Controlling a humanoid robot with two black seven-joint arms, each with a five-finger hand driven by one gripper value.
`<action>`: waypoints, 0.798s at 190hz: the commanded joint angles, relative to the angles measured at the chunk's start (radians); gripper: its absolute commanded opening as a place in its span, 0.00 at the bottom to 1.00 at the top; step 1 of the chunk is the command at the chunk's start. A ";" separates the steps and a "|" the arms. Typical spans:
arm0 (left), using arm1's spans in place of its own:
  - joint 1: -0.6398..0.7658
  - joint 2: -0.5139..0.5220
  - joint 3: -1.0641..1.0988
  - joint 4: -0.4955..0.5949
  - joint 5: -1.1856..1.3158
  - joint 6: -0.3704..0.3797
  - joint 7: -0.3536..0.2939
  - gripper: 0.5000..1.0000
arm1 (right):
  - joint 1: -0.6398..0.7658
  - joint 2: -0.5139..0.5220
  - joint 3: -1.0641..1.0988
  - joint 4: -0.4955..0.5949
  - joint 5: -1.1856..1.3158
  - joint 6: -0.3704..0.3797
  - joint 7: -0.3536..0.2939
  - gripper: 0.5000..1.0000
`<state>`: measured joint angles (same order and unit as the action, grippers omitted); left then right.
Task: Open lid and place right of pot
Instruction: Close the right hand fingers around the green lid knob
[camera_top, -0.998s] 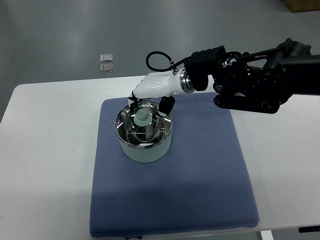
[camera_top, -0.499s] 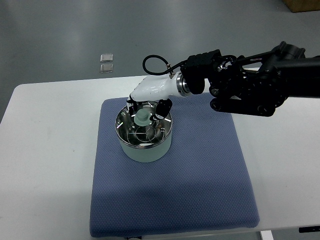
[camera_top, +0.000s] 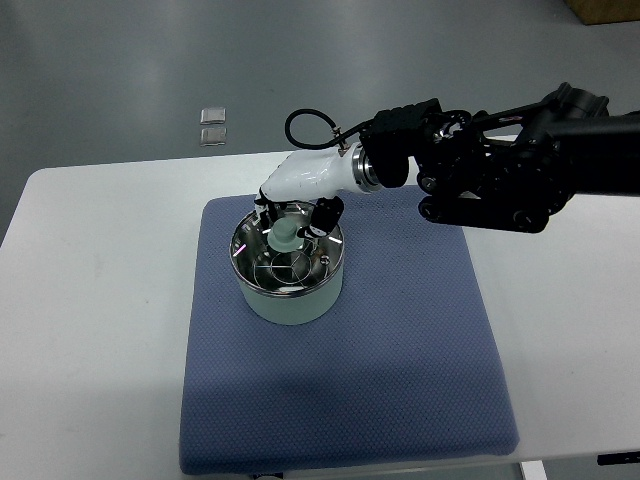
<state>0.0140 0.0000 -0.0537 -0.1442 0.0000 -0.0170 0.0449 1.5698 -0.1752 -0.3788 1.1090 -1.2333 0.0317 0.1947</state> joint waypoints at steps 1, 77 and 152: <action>0.000 0.000 0.000 0.000 0.000 0.000 0.000 1.00 | -0.001 0.000 0.000 0.000 0.000 0.002 0.000 0.35; 0.000 0.000 0.000 0.000 0.000 0.000 0.000 1.00 | -0.001 0.000 0.000 0.000 0.003 0.005 -0.001 0.33; 0.000 0.000 0.000 0.000 0.000 0.000 0.001 1.00 | -0.005 0.000 0.001 0.002 0.015 0.010 -0.014 0.32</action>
<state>0.0138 0.0000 -0.0537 -0.1442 0.0000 -0.0170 0.0449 1.5662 -0.1749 -0.3773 1.1104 -1.2186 0.0410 0.1800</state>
